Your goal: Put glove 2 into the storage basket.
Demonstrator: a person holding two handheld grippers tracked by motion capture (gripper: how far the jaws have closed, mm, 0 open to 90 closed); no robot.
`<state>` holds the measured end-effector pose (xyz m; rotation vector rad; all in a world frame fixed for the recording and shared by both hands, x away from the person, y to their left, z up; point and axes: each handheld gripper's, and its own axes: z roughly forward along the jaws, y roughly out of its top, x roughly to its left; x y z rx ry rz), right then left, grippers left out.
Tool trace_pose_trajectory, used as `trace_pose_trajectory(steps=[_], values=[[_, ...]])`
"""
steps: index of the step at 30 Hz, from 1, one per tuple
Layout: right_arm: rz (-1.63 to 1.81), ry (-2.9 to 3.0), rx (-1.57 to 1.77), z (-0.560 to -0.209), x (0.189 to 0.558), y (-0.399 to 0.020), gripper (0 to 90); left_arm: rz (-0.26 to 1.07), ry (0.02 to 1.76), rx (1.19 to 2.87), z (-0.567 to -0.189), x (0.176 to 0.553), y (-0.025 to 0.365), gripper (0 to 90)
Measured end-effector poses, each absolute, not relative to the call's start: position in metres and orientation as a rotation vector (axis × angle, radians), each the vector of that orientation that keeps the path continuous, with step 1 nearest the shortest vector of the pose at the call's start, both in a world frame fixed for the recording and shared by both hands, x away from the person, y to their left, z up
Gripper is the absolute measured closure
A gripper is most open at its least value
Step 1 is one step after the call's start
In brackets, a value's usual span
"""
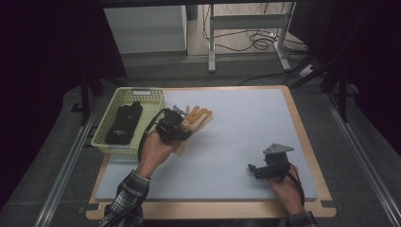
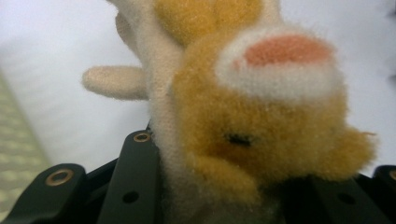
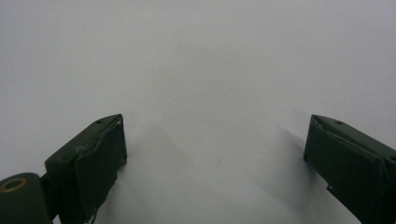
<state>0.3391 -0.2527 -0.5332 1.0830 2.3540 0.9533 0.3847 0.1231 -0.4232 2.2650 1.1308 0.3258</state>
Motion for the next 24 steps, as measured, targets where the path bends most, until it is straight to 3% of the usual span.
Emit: trace_pose_trajectory(steps=[24], values=[[0.956, 2.353, 1.080, -0.533, 0.339, -0.253, 5.5, 0.495, 1.418, 2.163, -0.388, 0.407, 0.222, 62.2]])
